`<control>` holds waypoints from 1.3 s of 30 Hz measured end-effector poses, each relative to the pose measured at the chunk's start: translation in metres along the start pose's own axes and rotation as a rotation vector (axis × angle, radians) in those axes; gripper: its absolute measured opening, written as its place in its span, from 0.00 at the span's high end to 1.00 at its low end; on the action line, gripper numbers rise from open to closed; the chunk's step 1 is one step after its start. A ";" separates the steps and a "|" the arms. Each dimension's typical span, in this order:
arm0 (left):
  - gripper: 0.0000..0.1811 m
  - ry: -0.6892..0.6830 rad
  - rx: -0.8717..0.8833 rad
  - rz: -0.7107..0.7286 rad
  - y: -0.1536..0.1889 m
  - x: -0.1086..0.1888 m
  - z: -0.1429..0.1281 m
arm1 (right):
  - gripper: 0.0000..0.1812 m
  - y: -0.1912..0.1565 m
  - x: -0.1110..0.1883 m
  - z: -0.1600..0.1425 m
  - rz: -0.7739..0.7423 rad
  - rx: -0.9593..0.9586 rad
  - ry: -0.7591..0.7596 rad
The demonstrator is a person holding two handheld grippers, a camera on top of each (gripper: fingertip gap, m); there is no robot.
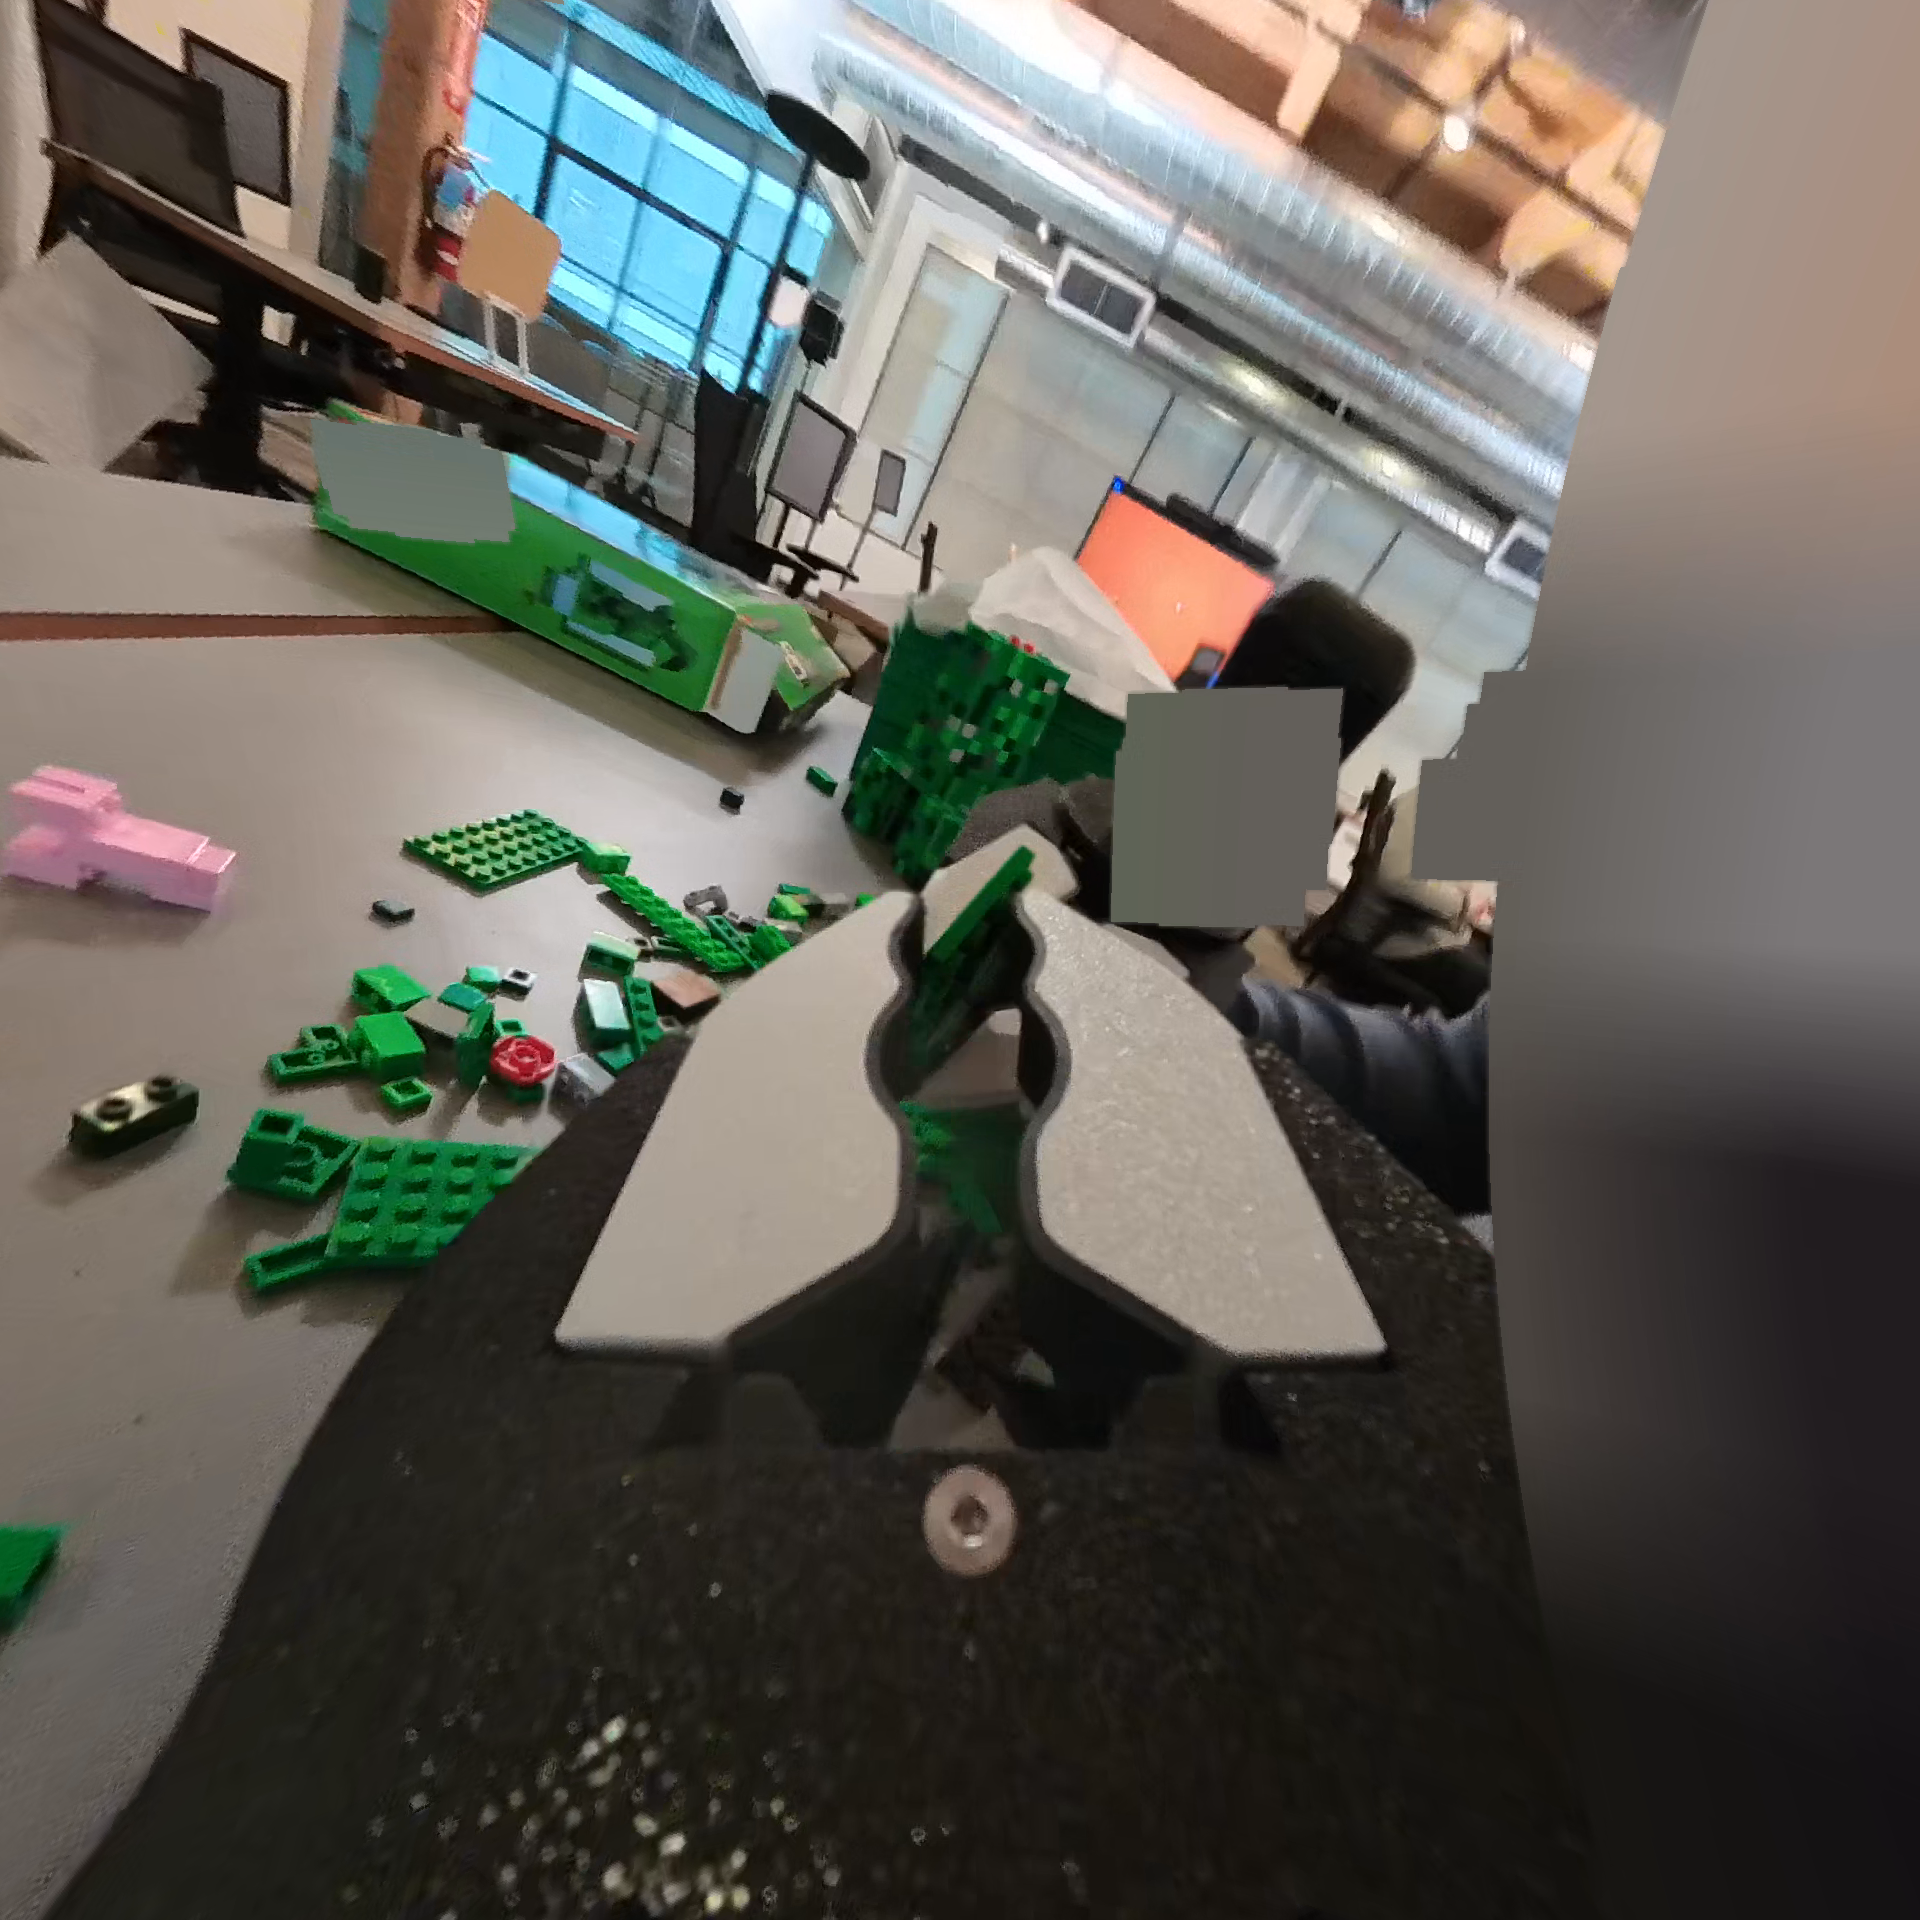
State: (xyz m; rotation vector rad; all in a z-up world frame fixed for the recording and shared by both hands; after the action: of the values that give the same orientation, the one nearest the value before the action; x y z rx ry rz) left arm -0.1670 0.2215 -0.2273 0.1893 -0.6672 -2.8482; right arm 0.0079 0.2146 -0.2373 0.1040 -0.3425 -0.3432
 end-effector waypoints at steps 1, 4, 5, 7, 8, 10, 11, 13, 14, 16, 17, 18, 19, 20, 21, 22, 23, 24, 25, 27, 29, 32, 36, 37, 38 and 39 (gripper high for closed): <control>0.97 0.032 0.034 -0.008 -0.002 0.002 0.000 | 0.88 0.001 0.001 0.001 -0.029 0.000 0.020; 0.98 0.107 0.144 -0.017 -0.010 0.010 0.002 | 0.81 0.002 0.003 0.003 -0.107 0.056 0.043; 0.98 0.124 0.166 -0.024 -0.012 0.011 0.003 | 0.80 0.001 0.003 0.003 -0.128 0.082 0.042; 0.98 0.129 0.189 -0.018 -0.013 0.012 0.002 | 0.77 -0.002 0.002 0.004 -0.192 0.150 0.041; 0.98 0.130 0.196 0.002 -0.014 0.012 0.002 | 0.76 -0.004 0.002 0.005 -0.224 0.197 0.042; 0.98 0.127 0.202 0.039 -0.017 0.012 0.001 | 0.75 -0.010 0.001 0.008 -0.276 0.276 0.056; 0.98 0.136 0.209 0.047 -0.017 0.013 0.000 | 0.74 -0.013 0.000 0.009 -0.296 0.299 0.050; 0.98 0.150 0.240 0.026 -0.018 0.012 -0.001 | 0.69 -0.018 -0.005 0.010 -0.317 0.316 0.019; 0.98 0.153 0.258 0.009 -0.018 0.010 -0.002 | 0.65 -0.020 -0.009 0.010 -0.333 0.313 -0.011; 0.98 0.147 0.281 -0.018 -0.018 0.007 -0.004 | 0.60 -0.023 -0.016 0.008 -0.392 0.319 -0.073; 0.98 0.131 0.289 -0.032 -0.018 0.005 -0.006 | 0.62 -0.024 -0.019 0.006 -0.419 0.340 -0.100; 0.98 0.117 0.294 -0.043 -0.017 0.003 -0.007 | 0.71 -0.024 -0.020 0.005 -0.456 0.372 -0.117; 0.98 0.105 0.299 -0.051 -0.017 0.001 -0.008 | 0.76 -0.024 -0.020 0.004 -0.486 0.407 -0.127; 0.98 0.106 0.305 -0.057 -0.017 0.000 -0.009 | 0.76 -0.024 -0.020 0.003 -0.499 0.434 -0.141; 0.98 0.102 0.311 -0.058 -0.018 0.000 -0.009 | 0.76 -0.023 -0.019 0.003 -0.497 0.443 -0.157; 0.97 0.098 0.314 -0.056 -0.018 0.000 -0.010 | 0.76 -0.022 -0.019 0.003 -0.487 0.438 -0.165; 0.97 0.096 0.313 -0.053 -0.019 0.000 -0.010 | 0.76 -0.022 -0.018 0.003 -0.473 0.430 -0.164; 0.97 0.093 0.303 -0.049 -0.019 0.000 -0.009 | 0.76 -0.021 -0.017 0.003 -0.455 0.430 -0.168; 0.93 0.082 0.287 -0.033 -0.019 -0.001 -0.009 | 0.76 -0.020 -0.017 0.002 -0.445 0.440 -0.181; 0.79 0.031 0.241 0.021 -0.019 -0.002 -0.008 | 0.77 -0.019 -0.016 0.000 -0.426 0.491 -0.206; 0.78 -0.056 0.168 0.040 -0.016 -0.005 -0.010 | 0.77 -0.020 -0.016 -0.001 -0.424 0.551 -0.221; 0.97 -0.174 0.097 0.017 -0.011 -0.011 -0.015 | 0.79 -0.022 -0.016 -0.002 -0.447 0.600 -0.224; 0.97 -0.062 0.149 0.002 -0.012 -0.008 -0.012 | 0.62 -0.018 -0.016 0.003 -0.455 0.470 -0.203; 0.97 -0.015 0.190 -0.020 -0.013 -0.005 -0.010 | 0.60 -0.017 -0.015 0.004 -0.442 0.427 -0.195; 0.97 0.036 0.227 -0.041 -0.015 -0.002 -0.008 | 0.59 -0.016 -0.014 0.005 -0.420 0.380 -0.179; 0.97 0.086 0.255 -0.055 -0.017 0.002 -0.007 | 0.59 -0.015 -0.013 0.005 -0.390 0.324 -0.161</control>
State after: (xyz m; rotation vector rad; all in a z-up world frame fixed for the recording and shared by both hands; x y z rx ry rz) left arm -0.1704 0.2333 -0.2413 0.3725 -1.0202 -2.7792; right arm -0.0102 0.2052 -0.2386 0.4666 -0.5373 -0.6830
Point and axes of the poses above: each gripper's, where its closed fingertips meet, x back along the fingers, z out of its top, y = z × x across the jaws, the point moved 9 cm from there along x, back along the fingers, and after that the axes turned 3 degrees about -y, right-handed, at the moved point
